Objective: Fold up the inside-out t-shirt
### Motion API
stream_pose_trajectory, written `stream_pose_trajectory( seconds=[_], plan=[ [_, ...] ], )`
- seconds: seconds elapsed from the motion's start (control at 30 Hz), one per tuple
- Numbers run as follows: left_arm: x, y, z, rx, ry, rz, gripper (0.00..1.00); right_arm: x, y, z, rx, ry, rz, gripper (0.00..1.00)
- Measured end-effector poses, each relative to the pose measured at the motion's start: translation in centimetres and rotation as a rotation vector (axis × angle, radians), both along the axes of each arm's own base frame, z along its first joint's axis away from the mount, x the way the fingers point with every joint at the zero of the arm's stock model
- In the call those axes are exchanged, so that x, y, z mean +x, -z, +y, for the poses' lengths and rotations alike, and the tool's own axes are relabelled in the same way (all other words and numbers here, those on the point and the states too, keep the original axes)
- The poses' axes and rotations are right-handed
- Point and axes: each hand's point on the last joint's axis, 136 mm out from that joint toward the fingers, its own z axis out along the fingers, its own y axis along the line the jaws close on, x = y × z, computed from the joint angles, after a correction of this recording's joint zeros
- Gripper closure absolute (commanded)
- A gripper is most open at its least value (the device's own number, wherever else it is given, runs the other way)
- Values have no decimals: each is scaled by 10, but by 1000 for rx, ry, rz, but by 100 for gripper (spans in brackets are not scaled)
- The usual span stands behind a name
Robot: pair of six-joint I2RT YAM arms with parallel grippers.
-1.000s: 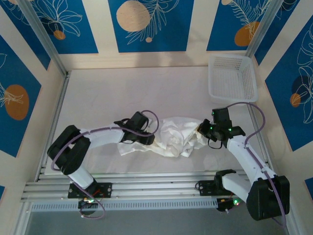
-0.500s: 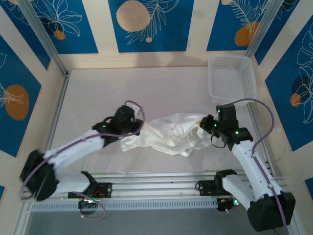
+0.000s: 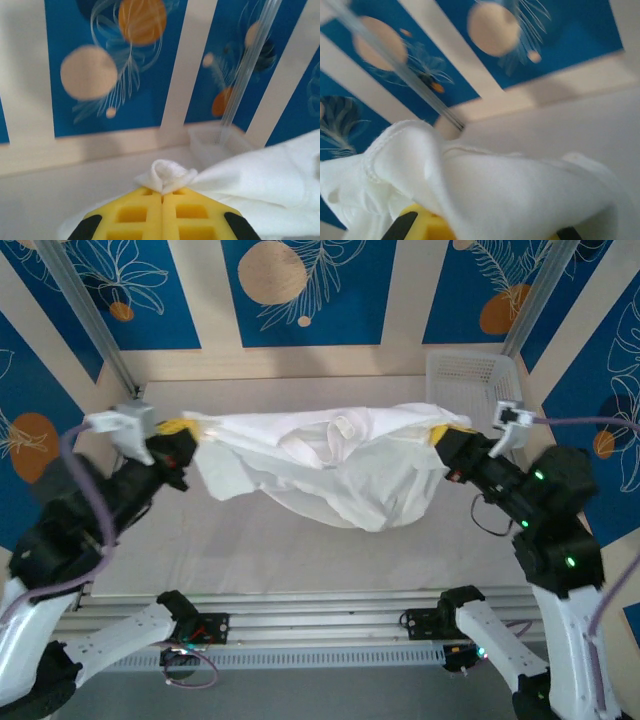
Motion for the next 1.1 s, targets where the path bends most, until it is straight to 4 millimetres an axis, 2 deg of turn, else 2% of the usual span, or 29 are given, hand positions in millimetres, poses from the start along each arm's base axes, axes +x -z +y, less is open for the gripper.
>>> stream_pose_trajectory(
  seconds=[0.07,0.17,0.27,0.33,0.43,0.5,0.57,0.63,0.67,0.73,0.8,0.97,1.07,1.1],
  plan=[
    [-18,-32,15,-39,3,-62,100,-25,-32,0,8,-31,-103,100],
    [-30,-65,26,-75,-3,-122,100,-50,-71,0,9,-62,-221,100],
    [-18,-72,24,-43,-42,-128,100,-52,-89,-2,1,-51,-260,100],
    [4,-65,16,18,-98,-107,100,-34,-90,-2,-8,-28,-232,100],
    [56,-47,0,162,-217,-59,100,18,-72,2,-44,18,-129,100],
    [98,-29,-2,245,-304,-4,100,61,-46,4,-78,54,-21,100],
    [145,1,4,307,-375,95,100,101,-10,7,-112,77,112,100],
    [171,32,6,347,-385,179,100,126,24,12,-142,71,210,100],
    [175,50,5,358,-369,216,100,130,40,13,-154,68,251,100],
    [163,62,1,350,-306,234,100,122,53,12,-164,63,284,100],
    [139,48,-2,301,-234,195,100,104,42,10,-154,52,250,100],
    [41,-49,3,118,-41,-91,100,20,-28,11,-87,-44,-6,100],
    [-18,-92,11,51,50,-256,100,-32,-62,12,-56,-111,-161,100],
    [-31,-99,12,38,68,-290,100,-42,-69,12,-51,-125,-195,100]
  ],
)
